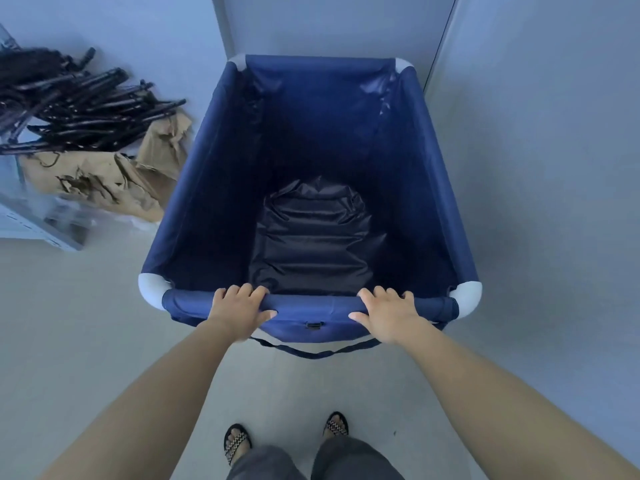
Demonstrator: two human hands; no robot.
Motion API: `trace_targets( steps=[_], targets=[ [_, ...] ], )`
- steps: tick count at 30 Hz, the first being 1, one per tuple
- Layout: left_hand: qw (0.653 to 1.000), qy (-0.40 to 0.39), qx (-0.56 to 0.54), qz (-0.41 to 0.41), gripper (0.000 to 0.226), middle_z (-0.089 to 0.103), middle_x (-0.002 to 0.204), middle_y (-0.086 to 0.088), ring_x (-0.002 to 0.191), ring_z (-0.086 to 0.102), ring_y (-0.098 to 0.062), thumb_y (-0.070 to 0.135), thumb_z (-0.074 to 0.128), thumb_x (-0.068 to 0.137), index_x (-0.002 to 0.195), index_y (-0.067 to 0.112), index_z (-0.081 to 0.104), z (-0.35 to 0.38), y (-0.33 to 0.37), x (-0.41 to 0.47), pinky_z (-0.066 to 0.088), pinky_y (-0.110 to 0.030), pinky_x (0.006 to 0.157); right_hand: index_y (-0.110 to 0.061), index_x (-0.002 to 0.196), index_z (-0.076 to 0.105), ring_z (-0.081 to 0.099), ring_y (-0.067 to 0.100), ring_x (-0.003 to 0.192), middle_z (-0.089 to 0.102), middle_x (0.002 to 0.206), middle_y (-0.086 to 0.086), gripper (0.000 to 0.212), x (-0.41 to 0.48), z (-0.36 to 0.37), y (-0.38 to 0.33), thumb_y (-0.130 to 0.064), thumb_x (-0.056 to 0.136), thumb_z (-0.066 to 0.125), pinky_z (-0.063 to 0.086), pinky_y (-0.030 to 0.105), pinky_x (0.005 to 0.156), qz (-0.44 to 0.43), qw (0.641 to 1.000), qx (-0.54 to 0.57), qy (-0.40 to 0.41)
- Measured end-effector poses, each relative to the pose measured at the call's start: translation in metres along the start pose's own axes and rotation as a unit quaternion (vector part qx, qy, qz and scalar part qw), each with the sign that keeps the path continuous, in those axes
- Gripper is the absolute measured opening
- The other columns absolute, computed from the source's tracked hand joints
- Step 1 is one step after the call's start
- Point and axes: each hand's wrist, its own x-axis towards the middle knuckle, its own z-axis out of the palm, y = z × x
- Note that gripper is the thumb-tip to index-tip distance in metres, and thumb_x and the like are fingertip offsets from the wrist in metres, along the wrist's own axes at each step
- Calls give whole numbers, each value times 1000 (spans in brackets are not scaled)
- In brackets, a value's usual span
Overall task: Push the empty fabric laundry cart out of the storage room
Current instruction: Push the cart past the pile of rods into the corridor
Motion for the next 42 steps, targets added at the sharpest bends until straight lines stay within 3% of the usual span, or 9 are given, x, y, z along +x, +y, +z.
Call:
trace_targets(
  steps=[7, 16, 24, 42],
  targets=[
    [993, 0, -116, -6, 43, 45, 122, 6, 114, 43, -18, 52, 31, 95, 135, 35, 33, 20, 21, -42, 25, -36, 103, -24, 126, 36, 44, 25, 108, 49, 117, 2, 49, -27, 6, 17, -58, 92, 29, 26, 48, 99, -34, 999, -23, 5],
    [986, 6, -167, 9, 39, 46, 126, 8, 116, 42, -16, 44, 37, 97, 135, 34, 34, 53, 48, -109, 24, -34, 101, -25, 127, 35, 44, 24, 110, 48, 117, 2, 48, -87, 34, 23, -57, 93, 29, 24, 48, 103, -49, 997, -49, 26],
    [986, 3, -168, 11, 40, 45, 130, 5, 119, 41, -18, 40, 37, 98, 137, 33, 31, 88, 80, -180, 25, -35, 100, -26, 133, 30, 37, 25, 118, 41, 123, 4, 49, -163, 78, 19, -55, 94, 29, 9, 58, 112, -21, 999, -34, 23],
    [987, 28, -159, -23, 40, 46, 126, 9, 113, 44, -16, 43, 37, 96, 135, 36, 32, 143, 141, -285, 27, -35, 95, -24, 135, 29, 34, 27, 123, 40, 126, 6, 50, -271, 135, 31, -54, 95, 29, 2, 57, 114, -39, 998, -36, 22]
  ],
)
